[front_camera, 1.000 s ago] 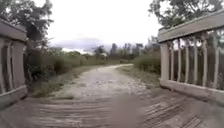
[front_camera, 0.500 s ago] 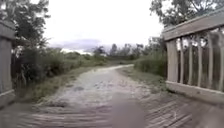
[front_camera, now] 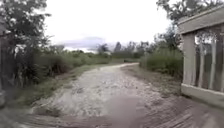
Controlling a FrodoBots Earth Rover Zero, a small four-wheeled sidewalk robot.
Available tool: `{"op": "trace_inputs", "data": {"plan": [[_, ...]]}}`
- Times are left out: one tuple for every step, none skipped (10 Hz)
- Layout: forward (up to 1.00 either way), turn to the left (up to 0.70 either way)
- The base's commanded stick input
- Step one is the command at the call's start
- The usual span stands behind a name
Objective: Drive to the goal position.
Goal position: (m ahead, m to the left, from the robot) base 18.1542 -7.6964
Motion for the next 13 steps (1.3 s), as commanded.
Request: {"op": "trace_inputs", "data": {"plan": [[0.5,0.0],[0.5,0.0],[0.5,0.0],[0.5,0.0],[0.5,0.0],[0.5,0.0],[0.5,0.0],[0.5,0.0],[0.5,0.0],[0.5,0.0],[0.5,0.0],[0.5,0.0],[0.5,0.0]]}}
